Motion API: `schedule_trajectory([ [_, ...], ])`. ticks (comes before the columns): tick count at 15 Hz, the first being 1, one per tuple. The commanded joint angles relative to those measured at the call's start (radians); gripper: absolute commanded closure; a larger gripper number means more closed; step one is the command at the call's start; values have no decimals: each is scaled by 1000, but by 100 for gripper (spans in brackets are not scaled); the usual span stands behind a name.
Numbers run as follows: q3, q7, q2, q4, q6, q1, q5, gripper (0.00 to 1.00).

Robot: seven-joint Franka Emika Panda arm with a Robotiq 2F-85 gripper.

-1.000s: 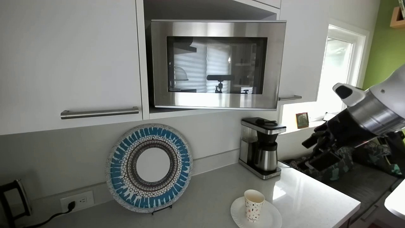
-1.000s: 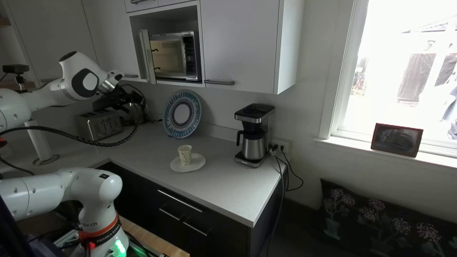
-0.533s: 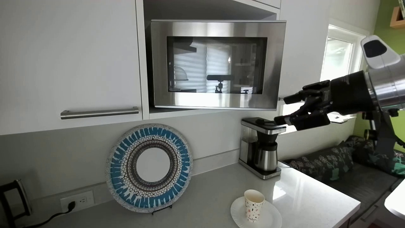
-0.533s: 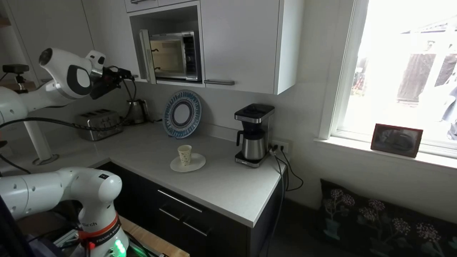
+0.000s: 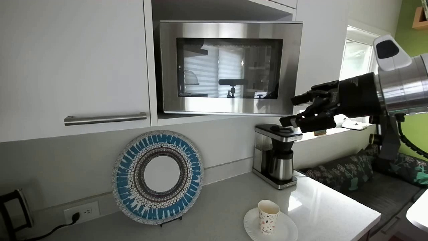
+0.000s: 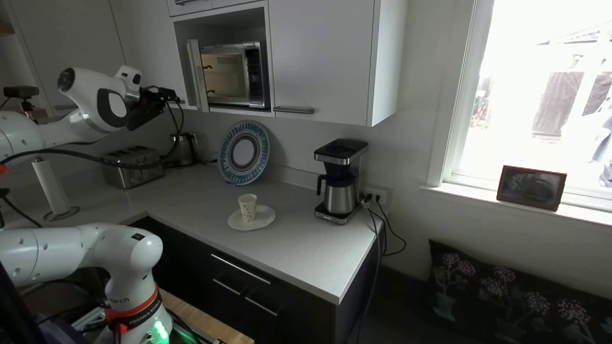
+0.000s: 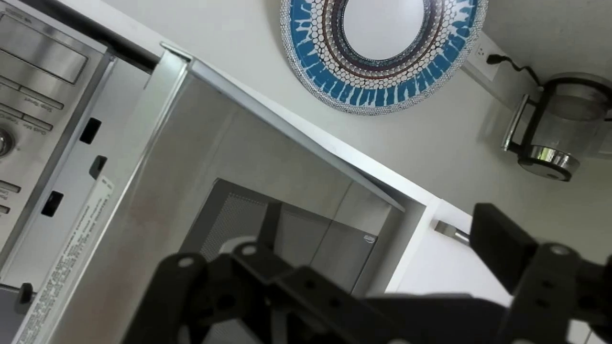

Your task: Close the door of the microwave

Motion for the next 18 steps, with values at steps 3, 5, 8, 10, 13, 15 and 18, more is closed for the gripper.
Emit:
schedule_trajectory([
  [3,71,188,32,31,47,-185,0,0],
  [5,108,256,44,45,75,-255,2,0],
  [8,172,346,68,69,137,-364,6,0],
  [10,212,394,80,87,167,-443,6,0],
  [13,256,433,114,129,201,-540,7,0],
  [15,275,439,156,157,247,-585,6,0],
  [18,287,427,231,193,302,-610,8,0],
])
